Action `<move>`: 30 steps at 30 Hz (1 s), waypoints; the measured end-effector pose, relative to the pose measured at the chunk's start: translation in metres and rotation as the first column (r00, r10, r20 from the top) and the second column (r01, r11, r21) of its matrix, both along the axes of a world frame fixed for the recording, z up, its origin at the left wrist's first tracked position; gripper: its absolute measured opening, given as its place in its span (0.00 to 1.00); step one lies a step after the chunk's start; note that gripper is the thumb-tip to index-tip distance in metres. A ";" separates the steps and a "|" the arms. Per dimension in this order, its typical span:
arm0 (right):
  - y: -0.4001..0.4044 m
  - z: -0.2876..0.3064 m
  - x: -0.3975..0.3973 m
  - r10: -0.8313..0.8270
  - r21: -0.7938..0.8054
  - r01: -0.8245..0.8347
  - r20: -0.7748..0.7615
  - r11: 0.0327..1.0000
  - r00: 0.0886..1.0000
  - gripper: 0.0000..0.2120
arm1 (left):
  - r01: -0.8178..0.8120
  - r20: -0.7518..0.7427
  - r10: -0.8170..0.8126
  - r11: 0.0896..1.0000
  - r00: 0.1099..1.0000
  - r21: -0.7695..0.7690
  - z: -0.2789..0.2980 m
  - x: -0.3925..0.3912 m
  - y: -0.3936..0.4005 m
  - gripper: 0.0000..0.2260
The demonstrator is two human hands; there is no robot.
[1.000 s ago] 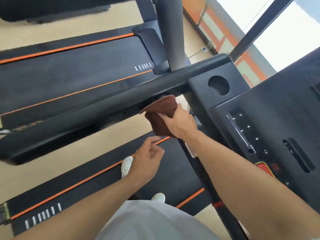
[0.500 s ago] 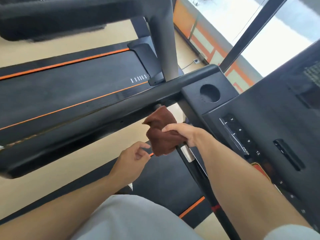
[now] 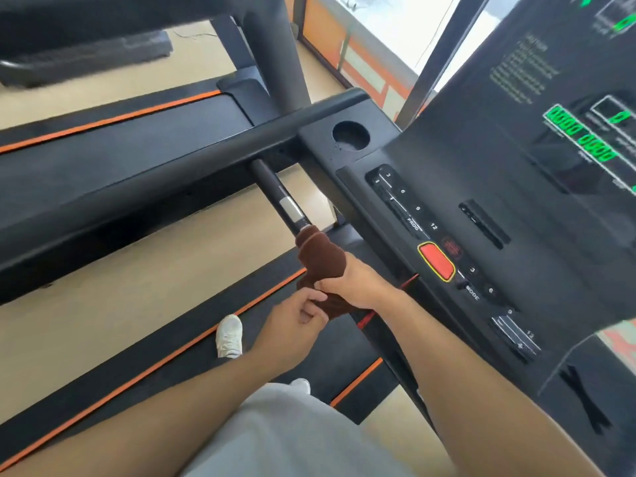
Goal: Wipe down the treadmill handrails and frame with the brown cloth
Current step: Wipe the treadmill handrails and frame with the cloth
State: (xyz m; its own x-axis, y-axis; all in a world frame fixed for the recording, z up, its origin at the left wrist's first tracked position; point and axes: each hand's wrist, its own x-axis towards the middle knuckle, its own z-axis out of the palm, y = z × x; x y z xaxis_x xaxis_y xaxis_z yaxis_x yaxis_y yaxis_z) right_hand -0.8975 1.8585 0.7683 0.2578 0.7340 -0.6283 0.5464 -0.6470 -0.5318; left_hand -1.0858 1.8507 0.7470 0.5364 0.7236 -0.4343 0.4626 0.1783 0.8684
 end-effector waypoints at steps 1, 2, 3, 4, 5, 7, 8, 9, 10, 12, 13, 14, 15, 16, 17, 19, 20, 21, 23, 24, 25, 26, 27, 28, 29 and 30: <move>-0.008 0.001 -0.003 0.019 0.015 -0.020 0.085 1.000 0.996 0.34 | -0.013 0.007 0.013 1.000 1.000 -0.005 -0.001 0.001 -0.006 0.11; -0.015 0.001 -0.006 0.048 0.033 -0.055 0.176 0.998 0.983 0.34 | -0.032 0.012 0.032 0.999 0.999 -0.010 -0.002 0.001 -0.011 0.11; -0.021 0.000 -0.009 0.079 0.052 -0.096 0.260 0.994 0.962 0.33 | -0.058 0.012 0.058 0.998 0.998 -0.015 -0.001 0.002 -0.016 0.12; -0.027 -0.001 -0.011 0.100 0.082 -0.132 0.317 0.988 0.943 0.32 | -0.097 0.008 0.097 0.995 0.995 -0.025 0.001 0.003 -0.018 0.13; -0.032 -0.001 -0.014 0.098 0.128 -0.151 0.346 0.980 0.933 0.31 | -0.147 0.001 0.147 0.989 0.989 -0.034 0.003 0.003 -0.019 0.14; -0.045 0.000 -0.019 0.085 0.240 -0.173 0.336 0.955 0.938 0.31 | -0.244 0.011 0.244 0.969 0.970 -0.038 0.008 0.003 -0.013 0.15; -0.052 0.003 -0.022 0.099 0.279 -0.201 0.340 0.939 0.935 0.32 | -0.277 0.040 0.279 0.960 0.960 -0.040 0.014 0.004 -0.007 0.17; -0.057 0.003 -0.023 0.128 0.285 -0.238 0.356 0.929 0.926 0.33 | -0.298 0.070 0.301 0.953 0.951 -0.050 0.020 0.005 -0.001 0.19; -0.063 0.006 -0.025 0.149 0.288 -0.261 0.357 0.921 0.922 0.34 | -0.301 0.089 0.307 0.951 0.948 -0.071 0.027 0.007 0.006 0.20; -0.071 0.012 -0.028 0.129 0.339 -0.214 0.256 0.916 0.958 0.32 | -0.210 0.073 0.219 0.971 0.973 -0.116 0.042 0.013 0.021 0.18; -0.072 0.017 -0.029 0.104 0.379 -0.158 0.160 0.912 0.982 0.31 | -0.121 0.040 0.127 0.983 0.991 -0.141 0.049 0.018 0.027 0.17; -0.072 0.024 -0.030 0.075 0.403 -0.089 0.049 0.911 0.996 0.31 | -0.052 0.011 0.055 0.982 0.998 -0.183 0.054 0.023 0.033 0.18; -0.071 0.030 -0.030 0.044 0.424 -0.015 -0.059 0.906 0.997 0.30 | -0.030 0.000 0.031 0.967 1.000 -0.253 0.058 0.027 0.037 0.20; -0.068 0.037 -0.030 0.007 0.448 0.066 -0.160 0.892 0.987 0.29 | -0.039 0.023 0.051 0.931 0.998 -0.363 0.061 0.031 0.042 0.22; -0.065 0.044 -0.031 -0.032 0.465 0.157 -0.266 0.871 0.963 0.28 | -0.055 0.074 0.105 0.869 0.992 -0.491 0.063 0.034 0.047 0.23; -0.057 0.052 -0.034 -0.070 0.479 0.257 -0.373 0.839 0.925 0.27 | -0.060 0.168 0.213 0.770 0.963 -0.635 0.071 0.037 0.058 0.19; -0.051 0.052 -0.035 -0.079 0.502 0.256 -0.347 0.826 0.935 0.29 | -0.059 0.209 0.246 0.769 0.947 -0.637 0.073 0.037 0.065 0.16; -0.044 0.052 -0.036 -0.091 0.520 0.252 -0.315 0.816 0.945 0.32 | -0.059 0.249 0.267 0.783 0.931 -0.619 0.075 0.037 0.073 0.13; -0.025 0.055 -0.037 -0.173 0.508 0.312 -0.302 0.803 0.938 0.38 | -0.063 0.315 0.282 0.827 0.906 -0.559 0.079 0.037 0.092 0.11; -0.013 0.057 -0.038 -0.216 0.492 0.350 -0.310 0.797 0.926 0.39 | -0.067 0.341 0.283 0.847 0.897 -0.527 0.082 0.037 0.103 0.10; 0.000 0.059 -0.040 -0.246 0.478 0.395 -0.343 0.785 0.906 0.40 | -0.074 0.361 0.283 0.865 0.889 -0.496 0.085 0.038 0.114 0.09; 0.012 0.059 -0.043 -0.284 0.455 0.466 -0.413 0.758 0.865 0.41 | -0.082 0.374 0.279 0.882 0.884 -0.464 0.089 0.040 0.127 0.09; 0.027 0.061 -0.045 -0.336 0.409 0.584 -0.533 0.702 0.777 0.41 | -0.086 0.385 0.267 0.900 0.883 -0.427 0.093 0.042 0.140 0.09; 0.041 0.062 -0.045 -0.383 0.314 0.703 -0.663 0.638 0.644 0.40 | -0.084 0.391 0.242 0.921 0.888 -0.380 0.097 0.044 0.154 0.09; 0.056 0.067 -0.045 -0.418 0.200 0.782 -0.753 0.591 0.508 0.38 | -0.078 0.385 0.205 0.945 0.900 -0.319 0.100 0.047 0.167 0.09; 0.070 0.074 -0.042 -0.450 0.123 0.819 -0.785 0.561 0.426 0.33 | -0.068 0.371 0.159 0.967 0.915 -0.246 0.102 0.049 0.181 0.09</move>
